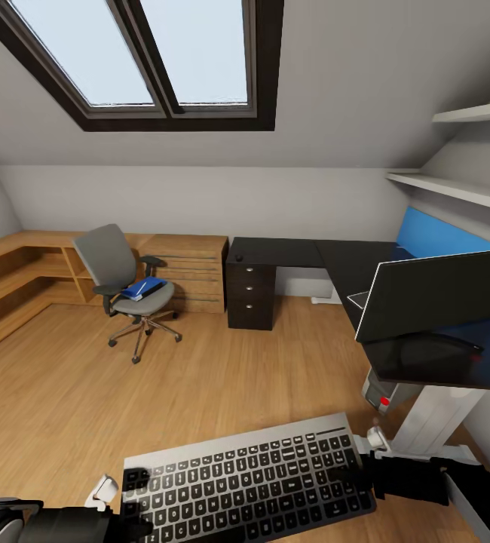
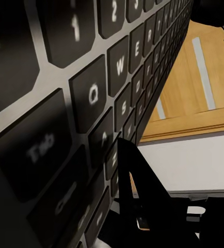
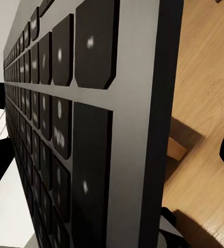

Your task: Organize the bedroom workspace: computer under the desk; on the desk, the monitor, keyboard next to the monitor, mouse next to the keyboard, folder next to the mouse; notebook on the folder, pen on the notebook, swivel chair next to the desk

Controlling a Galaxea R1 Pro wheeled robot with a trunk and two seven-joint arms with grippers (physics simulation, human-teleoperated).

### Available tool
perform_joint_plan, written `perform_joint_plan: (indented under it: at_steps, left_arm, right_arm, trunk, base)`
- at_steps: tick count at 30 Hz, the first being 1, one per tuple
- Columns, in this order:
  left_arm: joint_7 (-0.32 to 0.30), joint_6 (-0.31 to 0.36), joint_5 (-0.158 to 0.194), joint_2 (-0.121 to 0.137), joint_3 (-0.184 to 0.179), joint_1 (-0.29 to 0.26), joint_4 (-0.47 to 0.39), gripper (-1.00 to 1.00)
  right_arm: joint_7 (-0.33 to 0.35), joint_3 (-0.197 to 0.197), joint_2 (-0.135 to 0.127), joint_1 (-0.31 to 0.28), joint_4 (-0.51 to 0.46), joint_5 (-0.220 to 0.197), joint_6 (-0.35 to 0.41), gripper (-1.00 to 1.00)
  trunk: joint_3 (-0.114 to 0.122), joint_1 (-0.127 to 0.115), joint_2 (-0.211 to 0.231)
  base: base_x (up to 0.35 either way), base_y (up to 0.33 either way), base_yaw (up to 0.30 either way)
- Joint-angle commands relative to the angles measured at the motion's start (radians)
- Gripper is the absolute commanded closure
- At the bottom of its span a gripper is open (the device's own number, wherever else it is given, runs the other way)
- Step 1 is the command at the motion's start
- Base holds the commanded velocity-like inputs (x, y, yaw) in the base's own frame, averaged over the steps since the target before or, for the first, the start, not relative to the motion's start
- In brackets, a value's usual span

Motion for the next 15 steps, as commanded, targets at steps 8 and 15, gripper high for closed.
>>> perform_joint_plan:
  at_steps: [8,15]
  left_arm:
    - [0.001,0.006,0.007,0.000,-0.002,-0.001,0.000,1.00]
    - [0.001,0.006,0.007,0.000,-0.002,-0.001,0.000,1.00]
  right_arm:
    - [-0.001,0.003,0.001,-0.001,0.000,-0.009,0.009,-1.00]
    - [0.000,0.003,0.001,-0.001,0.000,-0.009,0.007,1.00]
  trunk:
    - [-0.002,0.001,-0.002]
    - [-0.002,0.001,-0.002]
  base:
    - [0.000,0.000,0.000]
    - [0.000,0.000,0.000]
